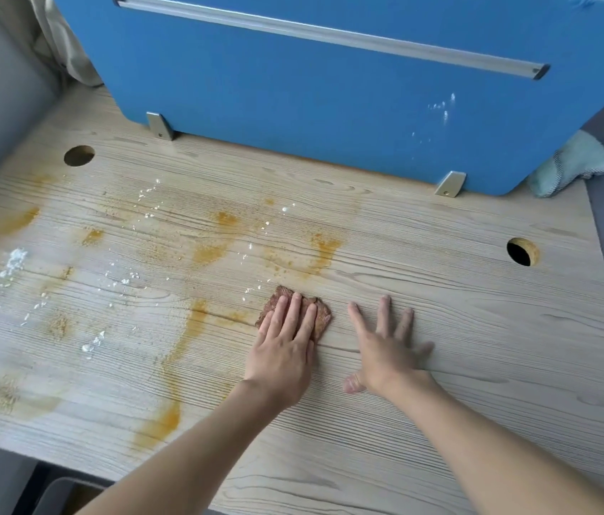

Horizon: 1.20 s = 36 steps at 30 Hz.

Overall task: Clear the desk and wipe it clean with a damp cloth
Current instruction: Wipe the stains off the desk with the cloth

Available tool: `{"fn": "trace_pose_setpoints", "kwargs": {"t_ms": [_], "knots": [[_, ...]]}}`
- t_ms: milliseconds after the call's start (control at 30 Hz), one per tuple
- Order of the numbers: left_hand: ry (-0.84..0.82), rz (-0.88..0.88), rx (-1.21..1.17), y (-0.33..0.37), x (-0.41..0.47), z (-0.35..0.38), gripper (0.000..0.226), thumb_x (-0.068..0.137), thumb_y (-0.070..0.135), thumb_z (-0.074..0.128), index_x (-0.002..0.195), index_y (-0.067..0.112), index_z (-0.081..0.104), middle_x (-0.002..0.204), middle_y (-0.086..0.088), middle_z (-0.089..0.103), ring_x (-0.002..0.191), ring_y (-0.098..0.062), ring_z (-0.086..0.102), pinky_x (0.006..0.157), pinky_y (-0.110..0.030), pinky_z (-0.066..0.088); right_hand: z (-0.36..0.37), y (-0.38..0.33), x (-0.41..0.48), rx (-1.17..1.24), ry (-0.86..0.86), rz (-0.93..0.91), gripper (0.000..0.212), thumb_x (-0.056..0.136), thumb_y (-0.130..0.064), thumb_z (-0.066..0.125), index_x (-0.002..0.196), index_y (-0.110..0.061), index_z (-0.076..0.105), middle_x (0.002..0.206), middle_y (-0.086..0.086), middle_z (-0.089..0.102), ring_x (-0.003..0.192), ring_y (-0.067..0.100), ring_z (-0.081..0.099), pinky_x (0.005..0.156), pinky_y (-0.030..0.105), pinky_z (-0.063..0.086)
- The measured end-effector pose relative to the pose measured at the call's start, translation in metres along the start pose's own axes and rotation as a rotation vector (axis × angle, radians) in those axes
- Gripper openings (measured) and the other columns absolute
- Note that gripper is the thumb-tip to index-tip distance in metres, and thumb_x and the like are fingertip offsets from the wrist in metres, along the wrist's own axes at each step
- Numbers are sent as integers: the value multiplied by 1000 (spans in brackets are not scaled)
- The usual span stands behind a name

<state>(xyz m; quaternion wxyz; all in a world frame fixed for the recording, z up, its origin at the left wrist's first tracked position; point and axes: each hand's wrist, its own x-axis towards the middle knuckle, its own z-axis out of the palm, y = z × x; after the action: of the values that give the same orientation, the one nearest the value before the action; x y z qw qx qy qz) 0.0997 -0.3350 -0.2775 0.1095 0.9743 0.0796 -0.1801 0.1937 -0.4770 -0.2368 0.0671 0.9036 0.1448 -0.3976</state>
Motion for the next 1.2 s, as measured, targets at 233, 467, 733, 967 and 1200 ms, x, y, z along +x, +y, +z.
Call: {"fn": "trace_pose_setpoints", "kwargs": {"t_ms": [233,467,733,967,1200], "knots": [[31,-60,-5,-11,18,-10,60,104,41,6,153,24,-24,159,-5,-33,144,-24,-34,122,-40,-13,1,1,1,-9,-3,3,139,67,-56,84,149,-46,-28,155,11,-43,145,50,-27,107,80,14],[28,64,37,-5,22,-7,64,95,48,-10,154,27,-23,159,-1,-32,146,-19,-32,124,-39,-9,3,3,3,7,-1,-18,137,69,-55,84,150,-46,-26,155,10,-44,144,50,-29,106,81,12],[5,46,21,5,26,-13,58,105,42,7,154,29,-22,158,1,-33,145,-19,-32,121,-35,-14,-13,18,13,-37,100,-34,127,67,-67,80,155,-43,-9,165,7,-20,149,48,-8,112,73,18],[22,-59,-7,11,48,-16,59,105,40,7,156,26,-19,161,-4,-28,147,-23,-29,123,-39,-12,-24,25,27,53,34,52,132,71,-61,79,153,-43,-23,159,7,-37,146,49,-24,107,80,16],[23,-37,-24,-4,67,-23,57,105,42,5,155,31,-19,160,-1,-30,146,-20,-31,123,-37,-11,-26,24,30,70,24,44,133,72,-60,80,153,-42,-23,158,8,-39,145,49,-26,107,80,15]]}}
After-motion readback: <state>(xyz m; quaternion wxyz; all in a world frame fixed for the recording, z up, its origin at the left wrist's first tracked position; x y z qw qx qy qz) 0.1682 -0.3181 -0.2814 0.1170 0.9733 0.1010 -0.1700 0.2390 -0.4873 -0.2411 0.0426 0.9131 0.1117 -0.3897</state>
